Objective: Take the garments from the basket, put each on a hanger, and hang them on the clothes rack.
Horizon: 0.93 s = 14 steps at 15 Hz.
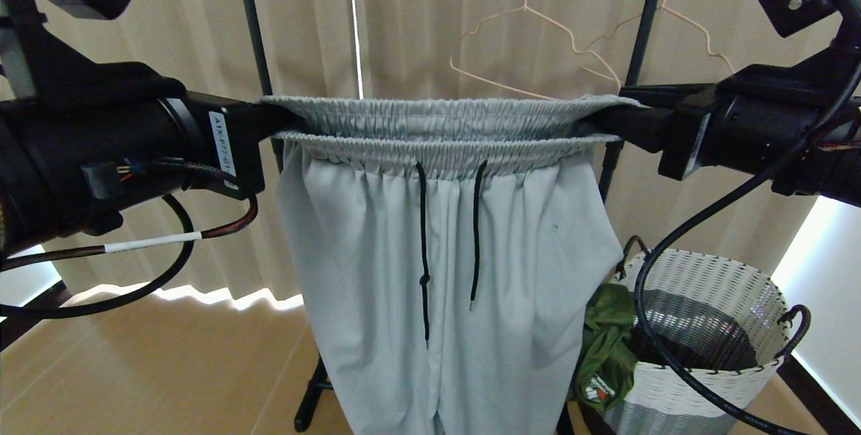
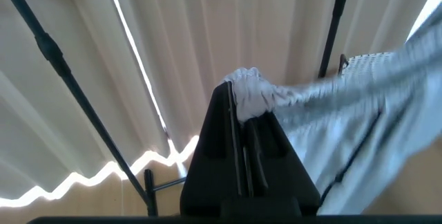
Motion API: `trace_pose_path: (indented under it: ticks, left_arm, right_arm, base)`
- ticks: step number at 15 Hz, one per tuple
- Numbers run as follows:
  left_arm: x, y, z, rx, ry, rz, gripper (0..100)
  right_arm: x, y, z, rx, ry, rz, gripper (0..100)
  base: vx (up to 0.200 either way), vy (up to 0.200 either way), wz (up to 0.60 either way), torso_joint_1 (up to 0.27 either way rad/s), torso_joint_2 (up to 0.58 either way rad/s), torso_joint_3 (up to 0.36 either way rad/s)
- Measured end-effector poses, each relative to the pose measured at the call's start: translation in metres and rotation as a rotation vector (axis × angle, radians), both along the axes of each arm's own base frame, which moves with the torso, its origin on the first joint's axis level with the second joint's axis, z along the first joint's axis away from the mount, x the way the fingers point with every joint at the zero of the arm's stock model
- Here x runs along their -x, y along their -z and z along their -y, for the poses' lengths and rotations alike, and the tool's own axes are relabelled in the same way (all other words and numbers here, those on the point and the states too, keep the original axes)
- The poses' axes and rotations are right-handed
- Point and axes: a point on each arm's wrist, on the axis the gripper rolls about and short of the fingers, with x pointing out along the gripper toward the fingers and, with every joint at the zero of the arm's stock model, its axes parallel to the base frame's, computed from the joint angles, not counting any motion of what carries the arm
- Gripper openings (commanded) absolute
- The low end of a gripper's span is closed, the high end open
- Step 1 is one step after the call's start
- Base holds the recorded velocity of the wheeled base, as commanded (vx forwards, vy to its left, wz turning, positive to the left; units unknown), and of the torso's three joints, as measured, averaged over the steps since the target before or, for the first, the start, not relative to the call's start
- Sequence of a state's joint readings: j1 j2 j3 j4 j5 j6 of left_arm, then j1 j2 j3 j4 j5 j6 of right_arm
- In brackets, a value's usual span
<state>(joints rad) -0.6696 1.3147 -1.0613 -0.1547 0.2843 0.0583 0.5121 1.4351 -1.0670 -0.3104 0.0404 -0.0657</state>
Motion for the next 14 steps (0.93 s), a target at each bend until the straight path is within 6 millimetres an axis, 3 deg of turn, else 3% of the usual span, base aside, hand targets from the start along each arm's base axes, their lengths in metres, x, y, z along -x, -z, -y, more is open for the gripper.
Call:
trace_pose_path:
  ticks: [7,14]
  left_arm:
    - [-0.015,0.004,-0.007,-0.126,-0.061,0.03,0]
    - [-0.038,0.007,-0.011,-0.116,-0.169,0.066,0]
  right_arm:
    - [0.005,-0.001,-0.007,-0.015,-0.054,0.005,100]
    - [0.019,0.005,-0.01,-0.051,-0.209,0.058,100]
  base:
    - [0.0,0.0,0.0,0.0,0.0,0.0]
    - [0.0,0.0,0.0,0.0,0.0,0.0]
